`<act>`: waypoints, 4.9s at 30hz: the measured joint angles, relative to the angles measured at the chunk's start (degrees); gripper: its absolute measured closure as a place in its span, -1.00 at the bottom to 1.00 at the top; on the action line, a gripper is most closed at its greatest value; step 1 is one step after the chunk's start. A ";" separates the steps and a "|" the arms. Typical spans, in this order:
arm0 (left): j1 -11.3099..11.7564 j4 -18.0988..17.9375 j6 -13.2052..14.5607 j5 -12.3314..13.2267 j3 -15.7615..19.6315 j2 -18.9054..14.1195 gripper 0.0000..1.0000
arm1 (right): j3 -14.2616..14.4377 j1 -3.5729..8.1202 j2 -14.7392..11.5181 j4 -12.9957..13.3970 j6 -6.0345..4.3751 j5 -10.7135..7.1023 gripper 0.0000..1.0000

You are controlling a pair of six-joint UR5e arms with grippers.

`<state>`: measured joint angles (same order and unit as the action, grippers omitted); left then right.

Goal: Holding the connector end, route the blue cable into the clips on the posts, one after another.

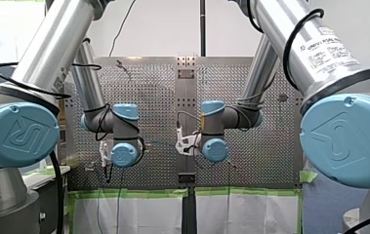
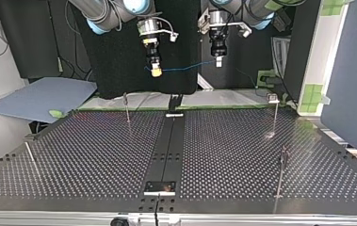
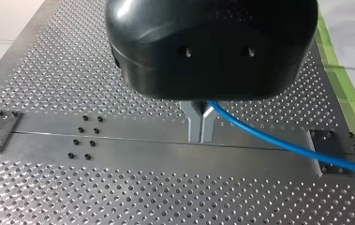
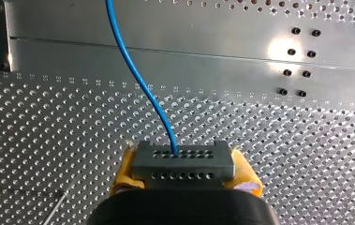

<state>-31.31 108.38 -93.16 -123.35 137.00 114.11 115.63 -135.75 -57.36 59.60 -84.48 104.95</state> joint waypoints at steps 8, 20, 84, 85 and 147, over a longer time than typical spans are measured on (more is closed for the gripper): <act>0.00 0.00 0.00 0.00 0.00 0.00 1.00 | 0.00 0.00 0.00 0.00 0.00 0.00 1.00; 0.00 0.00 0.00 0.00 0.00 0.00 1.00 | 0.00 0.00 0.00 0.00 0.00 0.00 1.00; 0.66 0.66 -0.01 -0.01 0.15 1.58 1.00 | -0.82 -0.41 1.37 -1.30 0.48 0.21 1.00; 0.71 0.71 -0.01 -0.01 0.16 2.12 1.00 | -0.92 -0.45 1.80 -1.72 0.52 0.23 1.00; 3.15 8.97 -1.76 3.37 -0.13 -2.99 1.00 | -5.59 -0.68 0.63 -12.27 -6.48 0.78 1.00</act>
<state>-28.16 117.35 -94.92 -119.98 136.87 111.12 110.04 -136.43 -56.73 47.33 -90.96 105.73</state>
